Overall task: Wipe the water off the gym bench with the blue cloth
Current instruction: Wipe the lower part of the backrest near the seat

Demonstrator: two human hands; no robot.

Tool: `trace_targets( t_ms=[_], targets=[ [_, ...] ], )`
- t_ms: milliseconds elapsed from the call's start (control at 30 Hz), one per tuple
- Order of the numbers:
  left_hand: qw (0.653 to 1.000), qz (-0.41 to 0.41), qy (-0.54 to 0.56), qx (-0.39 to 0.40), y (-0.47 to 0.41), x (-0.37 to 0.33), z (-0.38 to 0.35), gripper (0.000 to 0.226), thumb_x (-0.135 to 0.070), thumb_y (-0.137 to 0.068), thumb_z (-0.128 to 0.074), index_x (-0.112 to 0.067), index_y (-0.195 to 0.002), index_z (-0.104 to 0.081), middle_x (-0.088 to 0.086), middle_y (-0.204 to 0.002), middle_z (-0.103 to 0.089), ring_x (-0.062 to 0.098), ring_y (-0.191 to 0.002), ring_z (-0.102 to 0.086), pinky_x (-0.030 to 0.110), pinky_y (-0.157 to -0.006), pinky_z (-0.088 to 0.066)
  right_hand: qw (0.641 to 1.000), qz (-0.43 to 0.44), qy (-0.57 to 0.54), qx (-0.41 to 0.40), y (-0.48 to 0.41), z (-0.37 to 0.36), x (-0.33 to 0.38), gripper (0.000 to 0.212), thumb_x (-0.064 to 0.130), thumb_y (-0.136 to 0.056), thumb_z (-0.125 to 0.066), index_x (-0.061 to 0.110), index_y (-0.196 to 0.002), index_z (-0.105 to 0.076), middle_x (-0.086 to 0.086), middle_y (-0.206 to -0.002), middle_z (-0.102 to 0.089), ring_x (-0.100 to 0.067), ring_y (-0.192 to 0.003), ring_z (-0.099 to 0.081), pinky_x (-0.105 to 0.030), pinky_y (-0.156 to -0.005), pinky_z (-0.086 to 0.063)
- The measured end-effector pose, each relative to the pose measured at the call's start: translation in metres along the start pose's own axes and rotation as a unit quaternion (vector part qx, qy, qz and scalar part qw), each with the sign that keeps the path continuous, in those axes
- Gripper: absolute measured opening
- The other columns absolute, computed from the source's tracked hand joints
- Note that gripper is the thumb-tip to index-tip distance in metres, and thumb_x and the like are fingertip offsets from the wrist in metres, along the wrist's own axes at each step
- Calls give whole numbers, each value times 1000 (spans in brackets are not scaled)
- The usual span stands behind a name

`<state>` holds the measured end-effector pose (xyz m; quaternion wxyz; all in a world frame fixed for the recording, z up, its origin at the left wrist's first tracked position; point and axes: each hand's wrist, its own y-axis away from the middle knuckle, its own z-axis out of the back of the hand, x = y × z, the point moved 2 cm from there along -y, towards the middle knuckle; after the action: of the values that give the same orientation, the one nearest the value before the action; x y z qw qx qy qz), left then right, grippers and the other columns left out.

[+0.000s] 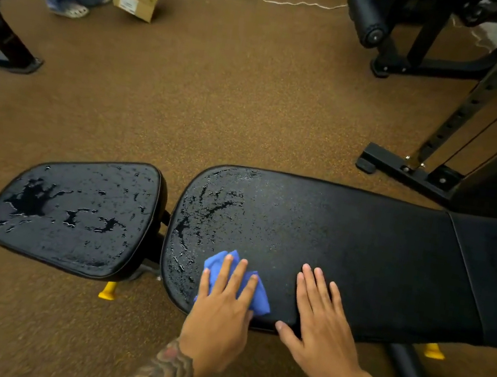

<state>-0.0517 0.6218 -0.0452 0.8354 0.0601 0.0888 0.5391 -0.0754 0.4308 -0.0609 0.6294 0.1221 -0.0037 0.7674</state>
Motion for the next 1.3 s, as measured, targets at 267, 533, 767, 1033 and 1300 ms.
trace_targets(
  t_ms=[267, 533, 767, 1033, 1300],
  targets=[
    [984, -169, -10, -55, -67, -6, 3, 53, -34, -91, -33, -5, -128, -56, 14, -139, -51, 40, -134, -38, 57, -100, -41, 1000, -1, -11, -16, -2, -2, 0, 90, 59, -81, -50, 4, -148, -27, -10, -159, -17, -25, -147, -11, -47, -114, -15],
    [998, 9, 17, -56, -157, 67, 32, 58, -53, -96, -37, -23, -146, -35, 13, -158, -17, 34, -146, -4, 56, -115, -9, 1000, -2, 4, -13, 0, -2, 1, 87, 60, -87, -41, 6, -151, -18, -8, -161, -8, -23, -148, 0, -48, -116, -13],
    [991, -41, 100, -80, -68, 82, 15, 71, -29, -78, -29, 1, -142, -33, 26, -150, -29, 46, -141, -13, 62, -112, -19, 1000, -7, -6, -5, -1, -1, 2, 86, 60, -88, -37, 7, -152, -14, -7, -161, -4, -21, -148, 5, -49, -117, -10],
    [980, -138, 118, -76, -166, 40, 25, 44, -19, -92, -53, -6, -134, -51, 29, -148, -30, 49, -139, -21, 54, -113, -22, 1000, -6, -1, -22, -1, -2, 1, 86, 60, -86, -40, 7, -151, -19, -8, -161, -9, -22, -148, -1, -49, -117, -14],
    [989, 50, 55, -129, -176, 132, 34, 43, -25, -89, -44, -3, -125, -53, 33, -125, -47, 52, -114, -39, 55, -101, -33, 1000, -5, -15, -24, 1, -1, 1, 85, 60, -89, -37, 9, -152, -14, -5, -161, -5, -19, -148, 6, -47, -118, -10]
  ],
)
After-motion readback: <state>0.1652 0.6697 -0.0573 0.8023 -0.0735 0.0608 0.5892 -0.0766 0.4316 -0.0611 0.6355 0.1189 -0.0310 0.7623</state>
